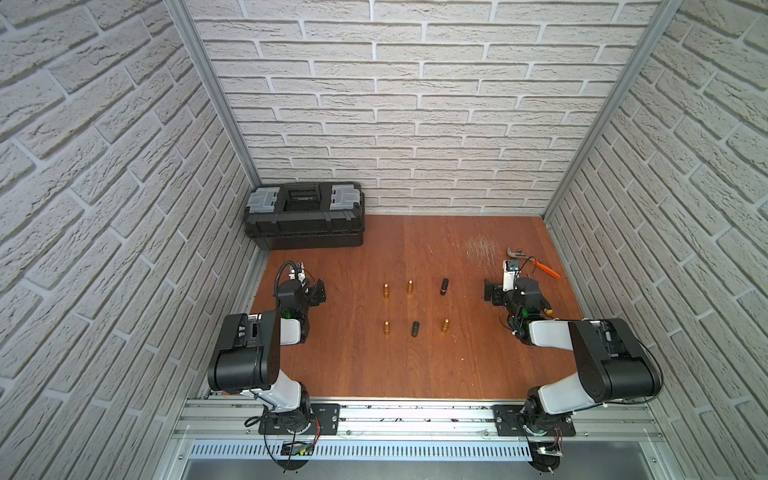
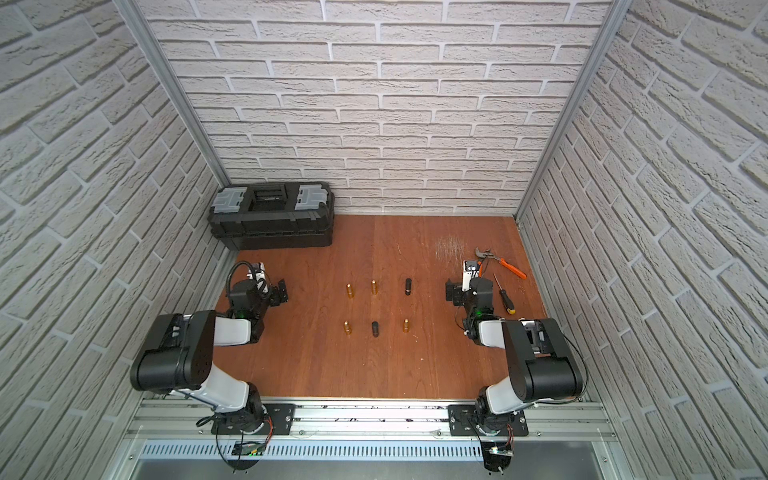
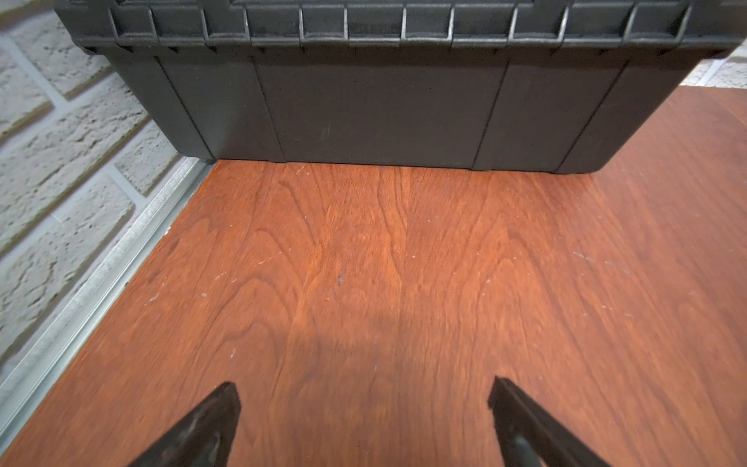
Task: Open the lipstick cap
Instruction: Pick up the lipstick at the center of the board.
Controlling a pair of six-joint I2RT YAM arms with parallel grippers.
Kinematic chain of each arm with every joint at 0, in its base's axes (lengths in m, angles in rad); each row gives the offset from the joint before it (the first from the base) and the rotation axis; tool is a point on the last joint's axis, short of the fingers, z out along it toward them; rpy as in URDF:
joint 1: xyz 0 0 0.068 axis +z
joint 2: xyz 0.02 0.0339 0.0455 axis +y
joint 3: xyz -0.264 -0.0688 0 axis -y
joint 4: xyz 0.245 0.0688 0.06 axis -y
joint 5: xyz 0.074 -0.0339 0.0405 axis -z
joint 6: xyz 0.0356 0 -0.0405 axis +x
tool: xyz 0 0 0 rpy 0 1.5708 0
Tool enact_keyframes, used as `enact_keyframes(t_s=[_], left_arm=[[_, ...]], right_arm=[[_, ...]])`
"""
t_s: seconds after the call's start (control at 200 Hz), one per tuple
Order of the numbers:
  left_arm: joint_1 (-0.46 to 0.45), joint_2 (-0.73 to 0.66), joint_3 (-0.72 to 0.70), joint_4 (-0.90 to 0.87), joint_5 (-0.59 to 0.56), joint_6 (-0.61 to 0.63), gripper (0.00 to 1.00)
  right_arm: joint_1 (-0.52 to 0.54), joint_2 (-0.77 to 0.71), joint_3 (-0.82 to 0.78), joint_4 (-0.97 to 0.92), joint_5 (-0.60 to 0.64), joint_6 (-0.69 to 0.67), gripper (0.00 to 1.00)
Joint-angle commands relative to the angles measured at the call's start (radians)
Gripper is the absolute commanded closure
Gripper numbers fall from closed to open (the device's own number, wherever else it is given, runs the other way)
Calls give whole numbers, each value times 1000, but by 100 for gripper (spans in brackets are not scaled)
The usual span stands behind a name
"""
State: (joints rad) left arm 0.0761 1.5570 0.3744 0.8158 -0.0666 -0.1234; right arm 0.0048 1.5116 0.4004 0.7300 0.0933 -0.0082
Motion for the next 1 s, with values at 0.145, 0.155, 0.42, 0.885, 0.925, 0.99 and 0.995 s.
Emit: enact_keyframes(t_s=[0.145,0.155,0.42,0.885,0.925,0.99,0.995], left_arm=[[-16,-61,144,-222,-71,4,2],[-16,-65,169,-282,-78,0,2],[-77,-72,606,-973,-116,-63,8],[-475,-35,999,-1664,-138,-205,15],[-496,-20,1010,-1681,-116,-213,17],[-515,7,1025,-1698,-62,-229,22],[-517,10,1026,-1699,-58,-229,22]], right_arm=[[6,-72,76,-110,62,8,0],[6,-81,90,-141,65,8,0],[-1,-106,433,-646,51,202,0],[132,-127,741,-1045,21,230,0],[175,-158,750,-1059,43,214,0],[238,-220,750,-1064,49,194,0],[242,-226,749,-1064,48,193,0]])
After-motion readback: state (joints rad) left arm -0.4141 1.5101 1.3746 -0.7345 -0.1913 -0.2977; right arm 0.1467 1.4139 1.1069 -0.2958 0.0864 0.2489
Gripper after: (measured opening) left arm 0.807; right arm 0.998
